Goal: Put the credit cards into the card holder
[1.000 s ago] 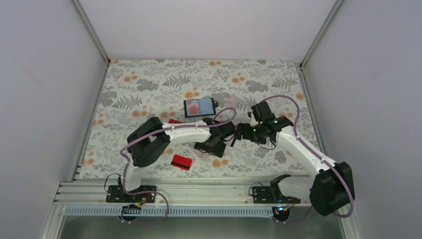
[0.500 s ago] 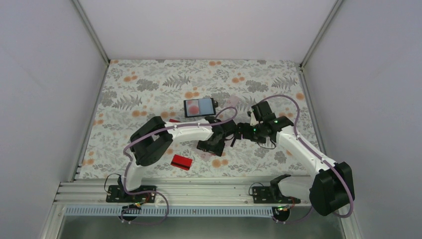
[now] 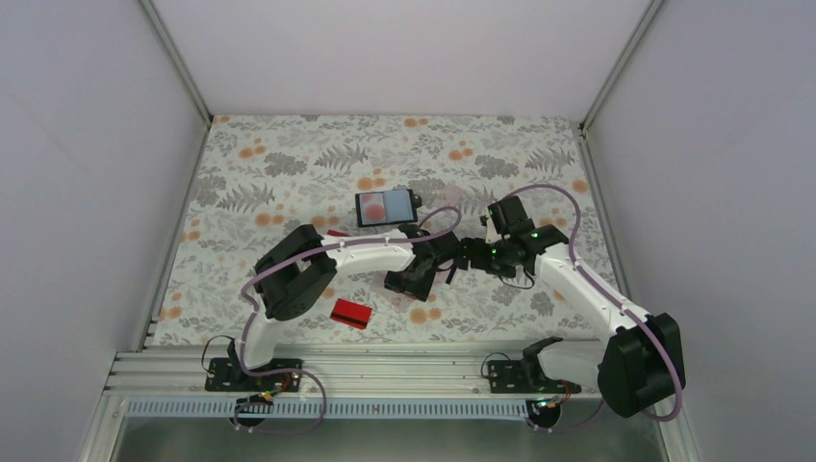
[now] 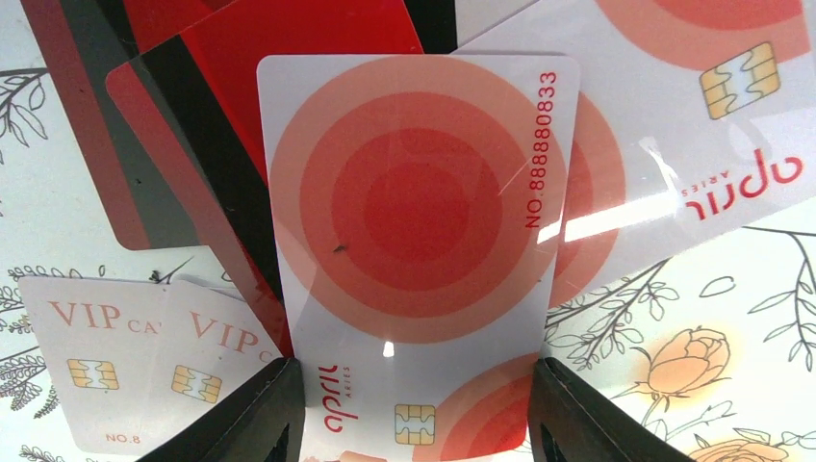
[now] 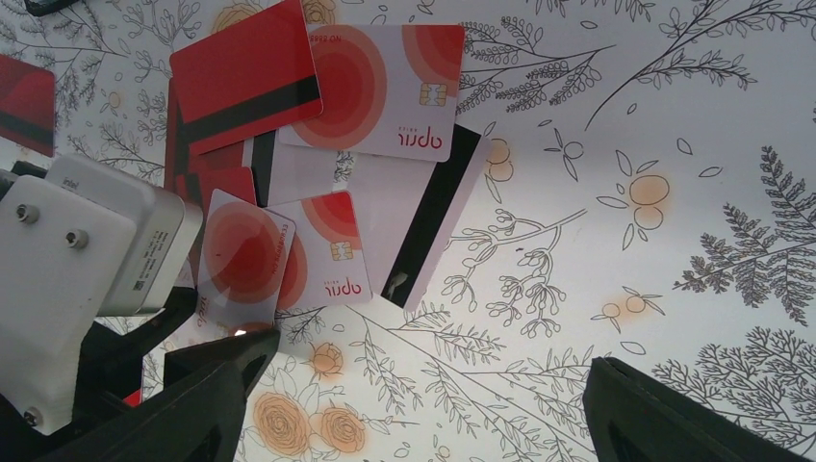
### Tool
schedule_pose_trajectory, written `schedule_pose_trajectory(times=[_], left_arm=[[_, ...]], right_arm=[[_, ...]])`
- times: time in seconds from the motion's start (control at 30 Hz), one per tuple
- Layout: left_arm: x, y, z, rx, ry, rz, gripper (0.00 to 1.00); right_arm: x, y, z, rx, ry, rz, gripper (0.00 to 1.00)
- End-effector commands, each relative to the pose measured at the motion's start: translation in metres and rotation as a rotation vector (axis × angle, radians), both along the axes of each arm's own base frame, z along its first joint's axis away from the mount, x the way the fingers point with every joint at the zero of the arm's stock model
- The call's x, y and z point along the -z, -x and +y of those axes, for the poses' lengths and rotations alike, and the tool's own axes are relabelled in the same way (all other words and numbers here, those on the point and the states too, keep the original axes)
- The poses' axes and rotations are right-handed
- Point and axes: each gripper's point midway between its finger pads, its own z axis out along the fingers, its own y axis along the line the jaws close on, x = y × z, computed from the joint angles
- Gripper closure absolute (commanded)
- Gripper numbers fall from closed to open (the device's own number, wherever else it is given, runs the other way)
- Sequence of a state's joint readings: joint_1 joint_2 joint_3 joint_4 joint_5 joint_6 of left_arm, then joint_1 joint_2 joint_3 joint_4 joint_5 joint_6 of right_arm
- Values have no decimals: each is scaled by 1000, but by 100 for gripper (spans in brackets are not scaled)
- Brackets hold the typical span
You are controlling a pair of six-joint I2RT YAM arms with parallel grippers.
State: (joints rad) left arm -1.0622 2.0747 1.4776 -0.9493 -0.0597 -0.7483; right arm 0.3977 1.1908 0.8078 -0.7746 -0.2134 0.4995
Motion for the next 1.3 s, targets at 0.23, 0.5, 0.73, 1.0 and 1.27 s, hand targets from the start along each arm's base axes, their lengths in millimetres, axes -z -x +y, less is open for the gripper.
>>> schedule_pose_trajectory(times=[0.23, 0.5, 0.73, 1.0, 1.27], left_arm=[[43, 18, 15, 36, -92, 49, 53], [20, 17, 0, 38, 32, 26, 53], [11, 20, -7, 42, 116, 25, 53], [-3, 16, -15, 50, 183, 12, 53], [-15, 13, -24, 70, 234, -6, 54]], right_arm=[[-2, -1, 1, 4, -28, -15, 11], [-3, 1, 15, 38, -236, 30, 10], [3, 4, 22, 57, -396, 77, 11], [5, 10, 34, 6, -519, 100, 11], [18, 16, 46, -36, -599, 157, 14]])
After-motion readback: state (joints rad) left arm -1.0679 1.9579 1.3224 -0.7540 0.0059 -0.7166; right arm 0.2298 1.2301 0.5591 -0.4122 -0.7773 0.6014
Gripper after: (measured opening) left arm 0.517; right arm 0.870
